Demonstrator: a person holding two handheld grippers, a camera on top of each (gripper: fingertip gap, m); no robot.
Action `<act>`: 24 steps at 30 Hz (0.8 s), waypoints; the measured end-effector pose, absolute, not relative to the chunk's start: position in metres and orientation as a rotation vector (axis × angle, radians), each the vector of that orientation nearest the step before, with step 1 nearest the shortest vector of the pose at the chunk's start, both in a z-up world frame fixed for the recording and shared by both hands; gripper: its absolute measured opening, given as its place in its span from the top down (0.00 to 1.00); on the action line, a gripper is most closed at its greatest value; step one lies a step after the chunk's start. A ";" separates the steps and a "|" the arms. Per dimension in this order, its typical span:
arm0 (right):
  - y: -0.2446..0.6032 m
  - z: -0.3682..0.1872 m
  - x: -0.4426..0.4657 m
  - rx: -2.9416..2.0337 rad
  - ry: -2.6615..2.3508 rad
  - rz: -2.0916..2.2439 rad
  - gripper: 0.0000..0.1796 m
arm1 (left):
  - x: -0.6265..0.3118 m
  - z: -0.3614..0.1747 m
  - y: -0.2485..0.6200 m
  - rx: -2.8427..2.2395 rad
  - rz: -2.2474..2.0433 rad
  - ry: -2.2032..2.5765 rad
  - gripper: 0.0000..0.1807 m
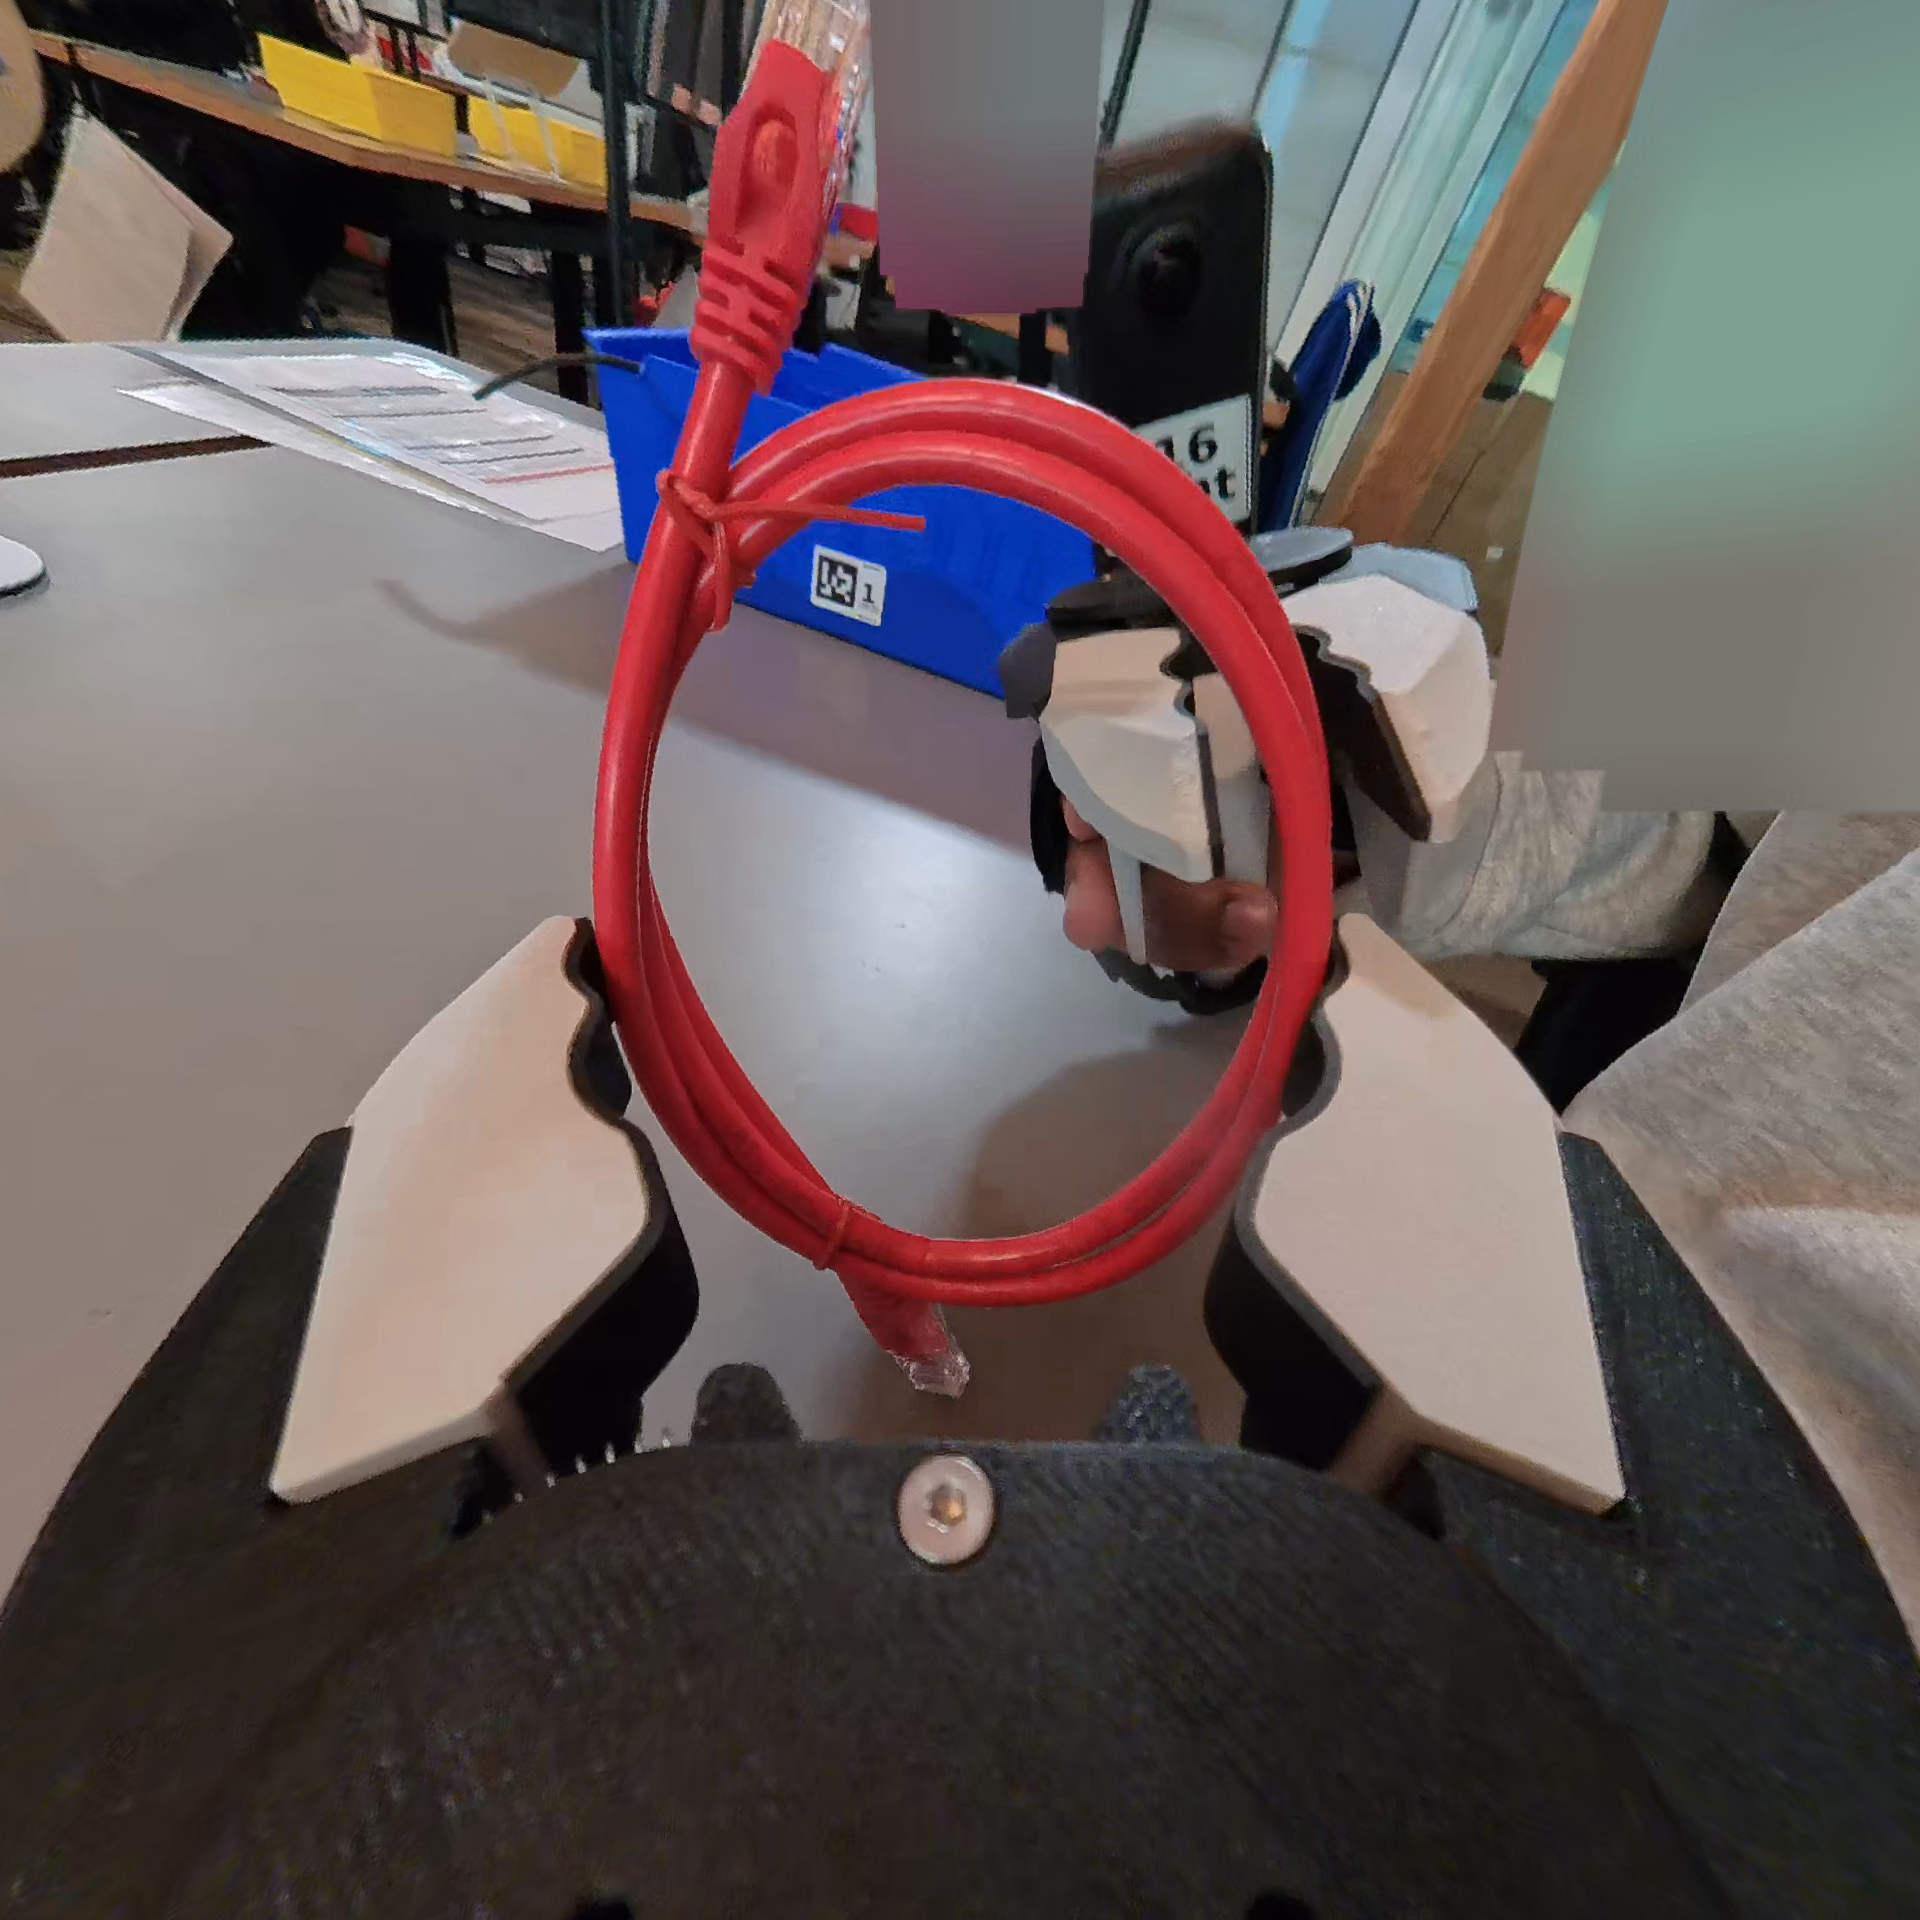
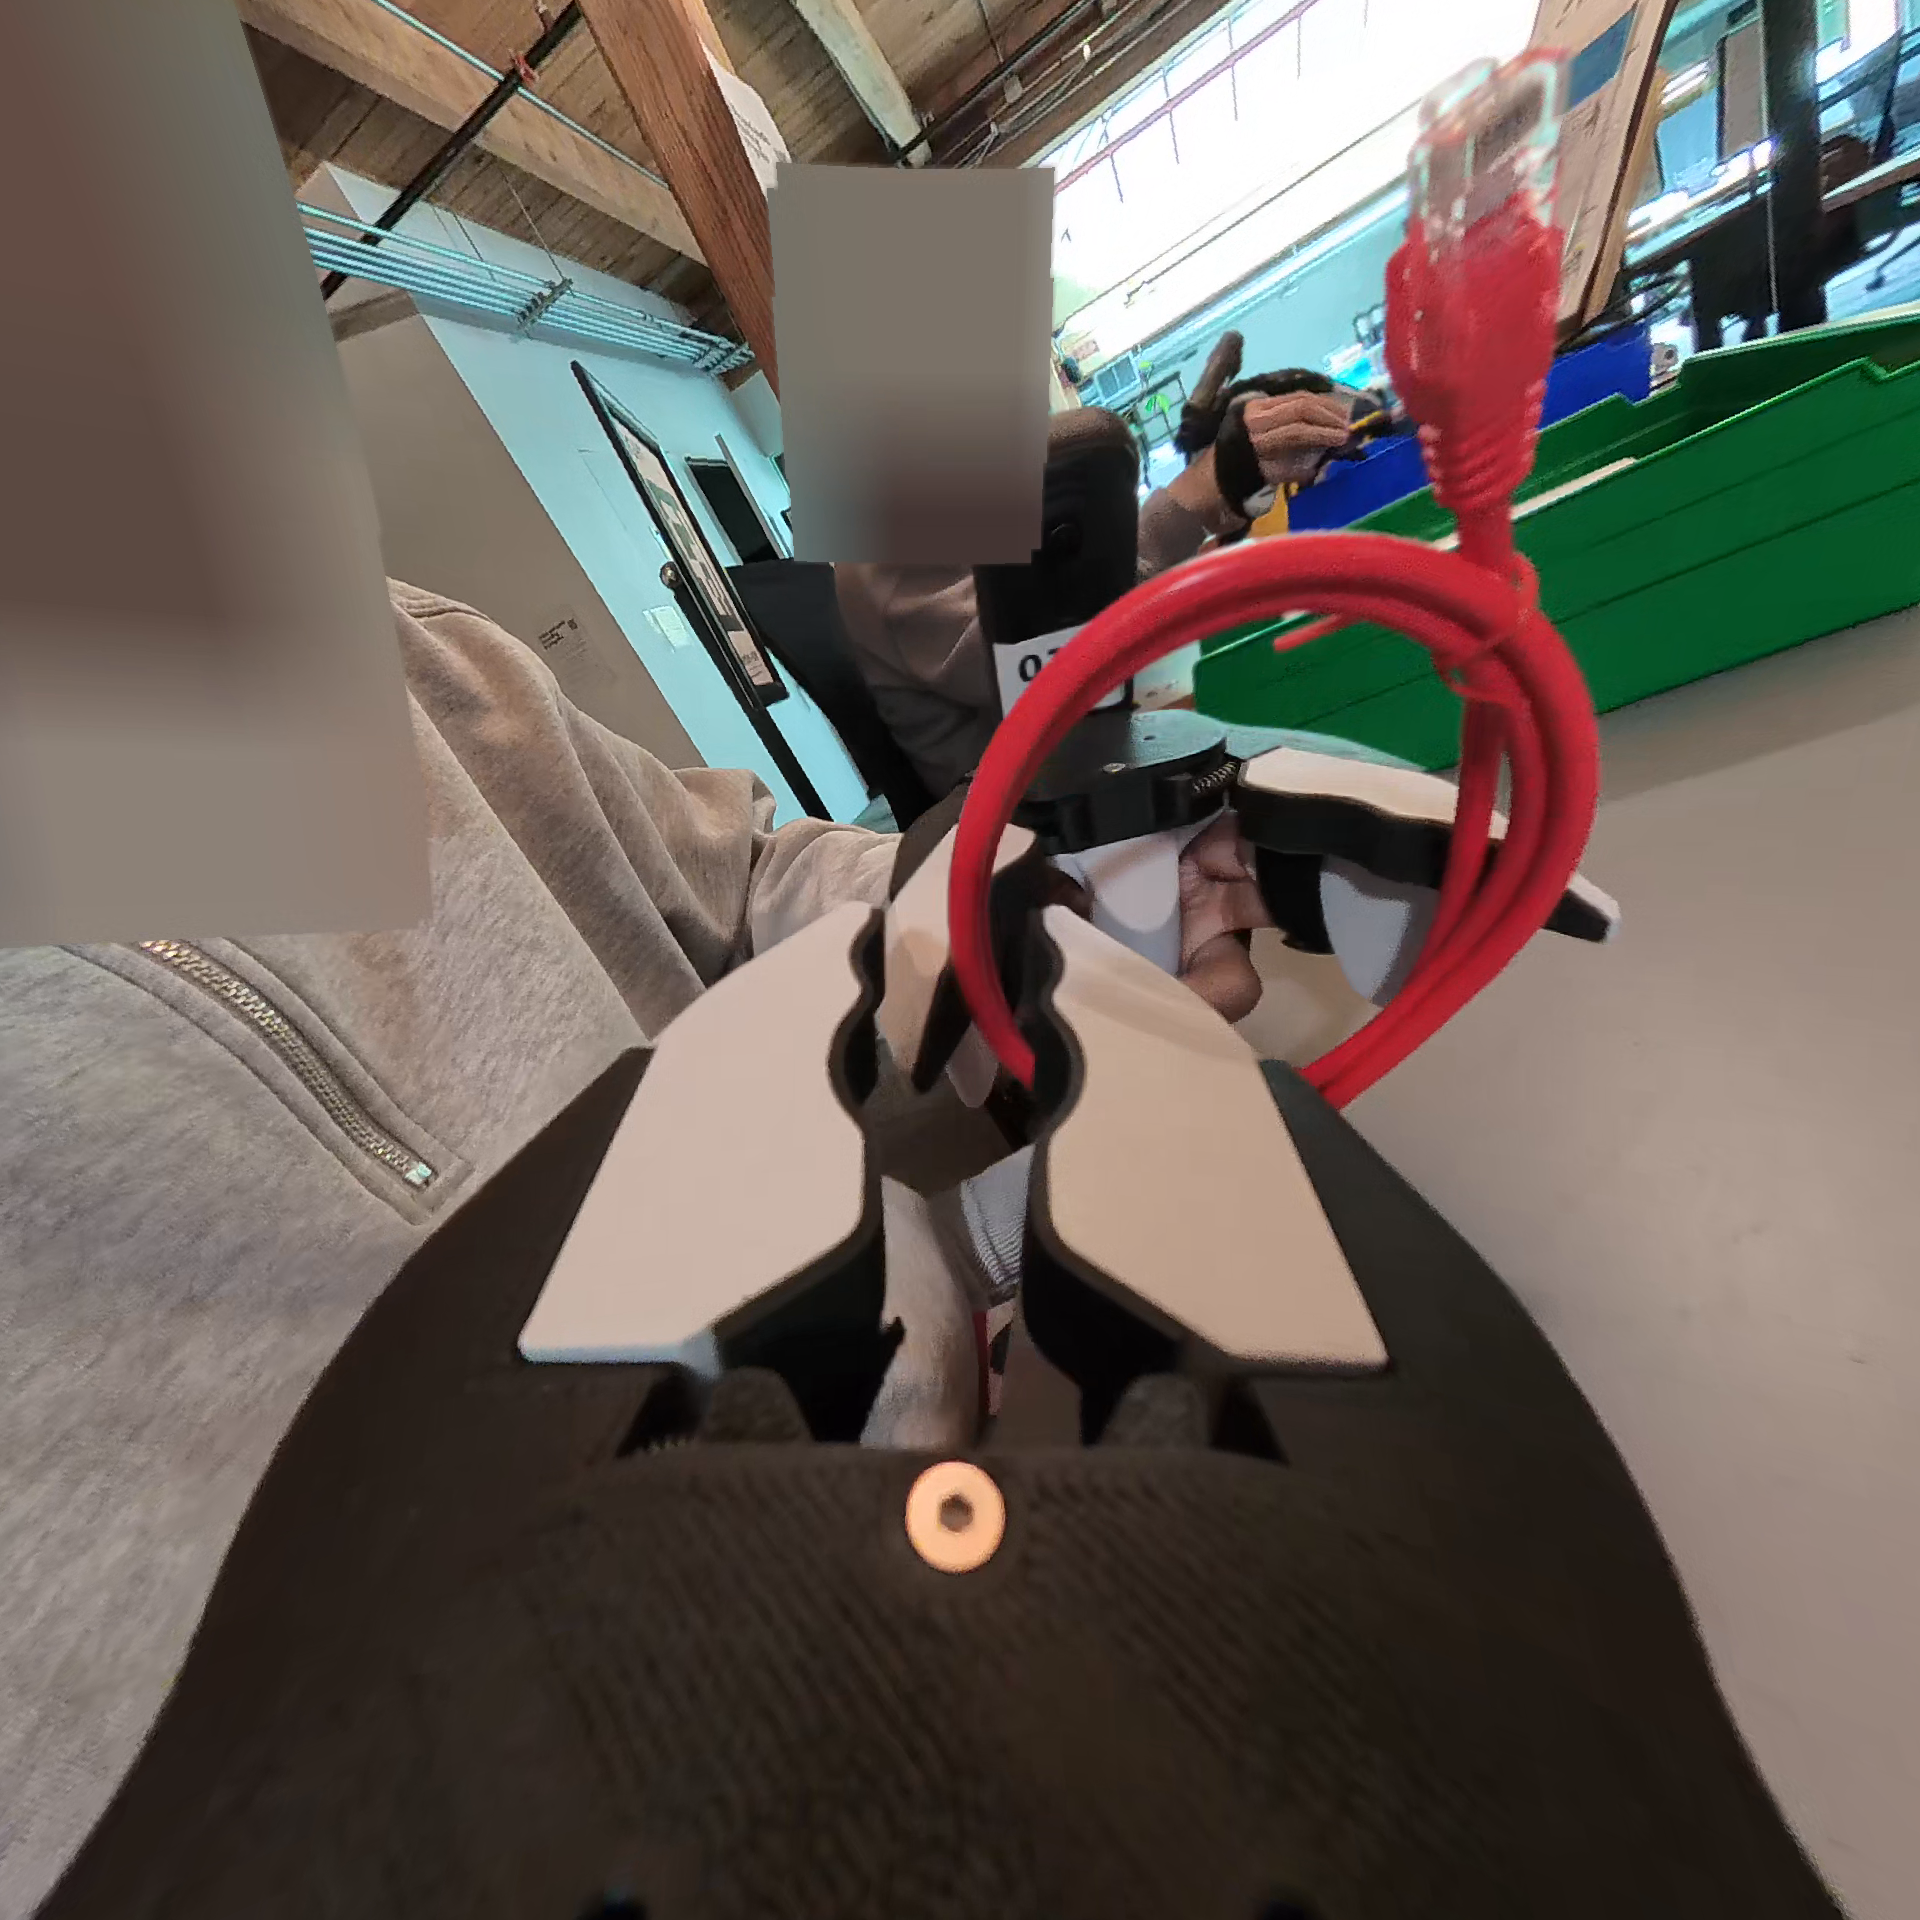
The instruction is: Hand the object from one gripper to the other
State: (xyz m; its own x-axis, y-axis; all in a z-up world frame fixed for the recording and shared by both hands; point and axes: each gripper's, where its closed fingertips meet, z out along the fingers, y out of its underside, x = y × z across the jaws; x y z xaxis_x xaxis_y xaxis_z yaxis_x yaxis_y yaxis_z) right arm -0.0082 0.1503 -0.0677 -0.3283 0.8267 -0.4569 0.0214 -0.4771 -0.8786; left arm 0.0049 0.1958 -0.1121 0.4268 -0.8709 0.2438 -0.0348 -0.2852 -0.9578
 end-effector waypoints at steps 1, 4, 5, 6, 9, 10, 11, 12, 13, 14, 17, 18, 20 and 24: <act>0.152 -0.067 -0.008 -1.342 -1.110 1.866 0.84 | 0.003 -0.110 0.198 -1.650 -1.041 0.773 0.31; 0.162 -0.064 -0.005 -1.345 -1.043 1.869 0.81 | -0.005 -0.101 0.203 -1.635 -1.157 0.660 0.31; 0.166 -0.063 -0.003 -1.343 -1.015 1.861 0.80 | -0.007 -0.098 0.204 -1.627 -1.212 0.619 0.31; 0.171 -0.062 -0.002 -1.338 -0.988 1.847 0.78 | -0.009 -0.096 0.205 -1.620 -1.269 0.578 0.31; 0.186 -0.059 0.004 -1.309 -0.929 1.766 0.73 | -0.013 -0.088 0.205 -1.588 -1.460 0.463 0.31; 0.190 -0.059 0.005 -1.300 -0.917 1.731 0.70 | -0.014 -0.086 0.206 -1.575 -1.518 0.426 0.31; 0.194 -0.059 0.007 -1.290 -0.907 1.695 0.68 | -0.015 -0.084 0.205 -1.564 -1.577 0.398 0.31; 0.198 -0.059 0.008 -1.280 -0.900 1.657 0.65 | -0.015 -0.082 0.205 -1.556 -1.625 0.374 0.32; 0.202 -0.059 0.009 -1.275 -0.895 1.618 0.63 | -0.015 -0.081 0.205 -1.548 -1.659 0.352 0.32; 0.205 -0.061 0.009 -1.274 -0.893 1.581 0.60 | -0.015 -0.081 0.205 -1.542 -1.690 0.338 0.32; 0.208 -0.066 0.006 -1.266 -0.920 1.494 0.51 | -0.013 -0.079 0.201 -1.536 -1.782 0.313 0.32; 0.207 -0.068 0.005 -1.265 -0.945 1.466 0.49 | -0.011 -0.079 0.199 -1.536 -1.821 0.309 0.32; 0.204 -0.076 0.000 -1.276 -1.008 1.403 0.46 | -0.006 -0.080 0.195 -1.550 -1.893 0.309 0.32; 0.206 -0.082 -0.002 -1.289 -1.062 1.279 0.51 | 0.005 -0.085 0.181 -1.589 -2.004 0.362 0.31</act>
